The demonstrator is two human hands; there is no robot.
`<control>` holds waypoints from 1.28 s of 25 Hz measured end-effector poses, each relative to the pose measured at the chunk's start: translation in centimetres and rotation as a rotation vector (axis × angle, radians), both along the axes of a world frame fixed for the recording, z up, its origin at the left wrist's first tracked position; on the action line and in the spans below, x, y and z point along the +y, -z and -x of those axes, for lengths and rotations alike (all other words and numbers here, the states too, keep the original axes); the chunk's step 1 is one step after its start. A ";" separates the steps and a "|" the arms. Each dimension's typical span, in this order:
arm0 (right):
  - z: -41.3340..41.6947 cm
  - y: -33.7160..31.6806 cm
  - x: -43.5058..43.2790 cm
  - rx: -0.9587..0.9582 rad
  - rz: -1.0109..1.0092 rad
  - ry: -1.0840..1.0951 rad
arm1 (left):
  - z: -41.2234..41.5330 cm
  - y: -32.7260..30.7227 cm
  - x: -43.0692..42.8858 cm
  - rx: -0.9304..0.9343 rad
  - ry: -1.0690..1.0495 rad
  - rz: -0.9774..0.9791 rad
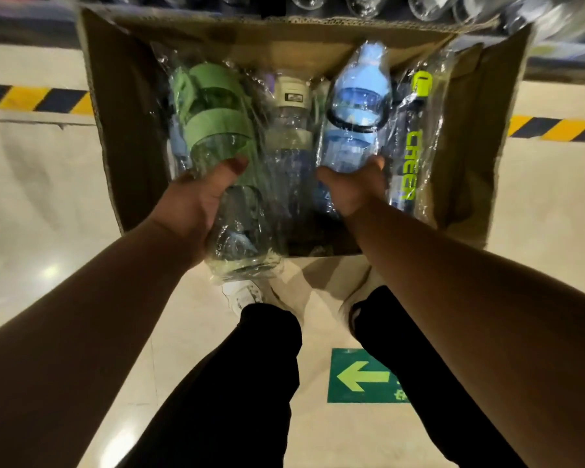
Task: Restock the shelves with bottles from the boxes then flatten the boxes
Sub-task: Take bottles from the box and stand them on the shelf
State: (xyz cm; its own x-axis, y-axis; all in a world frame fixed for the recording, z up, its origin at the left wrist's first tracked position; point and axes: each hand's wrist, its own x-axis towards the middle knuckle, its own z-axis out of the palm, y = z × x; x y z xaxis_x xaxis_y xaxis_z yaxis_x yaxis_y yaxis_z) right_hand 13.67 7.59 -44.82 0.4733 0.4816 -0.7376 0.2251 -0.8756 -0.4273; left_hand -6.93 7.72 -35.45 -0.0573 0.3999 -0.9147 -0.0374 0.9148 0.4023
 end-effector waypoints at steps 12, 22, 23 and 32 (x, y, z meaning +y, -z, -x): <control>-1.5 -36.3 -5.6 0.319 -0.251 0.020 | -4.2 -28.1 -0.9 -0.105 0.092 -0.381; -4.8 -65.9 -10.4 0.398 -0.649 -0.025 | -7.5 -56.8 -4.6 -0.176 0.252 -0.746; -5.8 -67.5 -11.0 0.411 -0.691 -0.018 | -8.6 -58.3 -5.0 -0.148 0.275 -0.785; -23.9 -76.5 -18.7 0.268 -0.857 -0.022 | -27.6 -67.7 -11.5 -0.192 0.396 -0.954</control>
State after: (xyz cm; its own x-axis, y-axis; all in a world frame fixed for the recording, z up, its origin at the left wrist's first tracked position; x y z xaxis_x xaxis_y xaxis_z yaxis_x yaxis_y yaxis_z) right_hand 37.61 -11.16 31.64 0.3209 0.9246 -0.2050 0.0371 -0.2286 -0.9728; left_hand 20.62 -3.77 32.24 0.3474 0.9182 -0.1900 0.0553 0.1822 0.9817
